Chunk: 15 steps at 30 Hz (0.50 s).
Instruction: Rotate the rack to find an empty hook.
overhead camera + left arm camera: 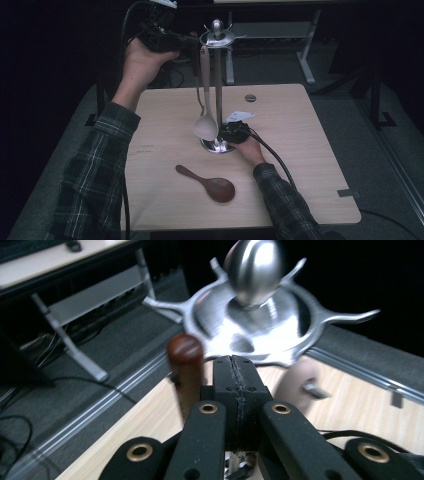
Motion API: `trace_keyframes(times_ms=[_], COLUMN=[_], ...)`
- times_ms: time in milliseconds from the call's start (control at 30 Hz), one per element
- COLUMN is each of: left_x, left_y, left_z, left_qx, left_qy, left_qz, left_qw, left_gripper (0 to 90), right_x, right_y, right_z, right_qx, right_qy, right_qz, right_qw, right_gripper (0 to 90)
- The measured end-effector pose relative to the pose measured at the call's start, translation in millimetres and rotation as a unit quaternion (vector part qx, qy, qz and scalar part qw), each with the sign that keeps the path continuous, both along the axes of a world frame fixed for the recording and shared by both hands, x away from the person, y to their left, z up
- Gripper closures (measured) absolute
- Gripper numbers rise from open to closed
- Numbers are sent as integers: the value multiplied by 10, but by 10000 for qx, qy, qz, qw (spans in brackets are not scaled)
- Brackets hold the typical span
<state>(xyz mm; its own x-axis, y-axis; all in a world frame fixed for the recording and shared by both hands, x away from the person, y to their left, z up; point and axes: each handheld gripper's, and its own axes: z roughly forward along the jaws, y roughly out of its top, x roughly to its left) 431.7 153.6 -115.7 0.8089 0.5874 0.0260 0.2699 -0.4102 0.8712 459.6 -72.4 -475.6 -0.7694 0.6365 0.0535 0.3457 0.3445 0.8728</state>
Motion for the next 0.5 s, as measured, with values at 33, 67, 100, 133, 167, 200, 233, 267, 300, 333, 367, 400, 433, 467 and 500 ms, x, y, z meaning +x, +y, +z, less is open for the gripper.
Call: trace_keyframes(times_ms=[33,67,100,133,167,200,233,267,300,333,367,400,433,467,500], left_x=[-31,-67,-67,-134,-165,-189,-208,-227,-227,-246,-249,-249,-246,-239,-228], left_y=[-3,-11,-11,-43,-67,-96,-127,-162,-162,-233,-262,-262,-312,-328,-337], left_z=[22,42,42,73,85,92,97,98,98,90,81,81,57,43,29], left_qx=[-26,-45,-45,-48,-30,-26,-30,-14,-14,70,91,91,200,248,266], left_qy=[-14,-32,-32,-64,-79,-71,-44,-63,-63,-90,-84,-84,-127,-136,-110], left_qz=[-64,-120,-120,-239,-269,-320,-370,-408,-408,-465,-486,-486,-430,-400,-373], left_qw=[10000,9999,9999,9997,9996,9995,9993,9991,9991,9989,9987,9987,9988,9988,9989], left_gripper=[897,897,897,897,897,897,897,897,897,897,897,897,897,897,897], right_x=[1,0,-2,-3,-3,0,1,2,2,1,0,0,-1,0,-1], right_y=[0,2,4,5,4,4,4,4,4,5,8,9,11,11,12], right_z=[0,0,0,0,0,-1,-1,-1,-1,0,-1,-2,-1,-2,-2], right_qx=[-4,-1,-8,-17,-44,-44,-33,-35,-35,-40,-41,-44,-44,-45,-45], right_qy=[1,5,4,-1,-16,-21,-6,-7,-7,-2,-7,-9,2,0,2], right_qz=[-3,-4,-10,-15,-13,-11,-3,-4,-4,2,-15,-17,-21,-19,-24], right_qw=[10000,10000,10000,10000,10000,10000,10000,10000,10000,10000,10000,10000,10000,10000,10000], right_gripper=[716,716,716,716,717,716,716,716,716,716,716,716,716,716,716])
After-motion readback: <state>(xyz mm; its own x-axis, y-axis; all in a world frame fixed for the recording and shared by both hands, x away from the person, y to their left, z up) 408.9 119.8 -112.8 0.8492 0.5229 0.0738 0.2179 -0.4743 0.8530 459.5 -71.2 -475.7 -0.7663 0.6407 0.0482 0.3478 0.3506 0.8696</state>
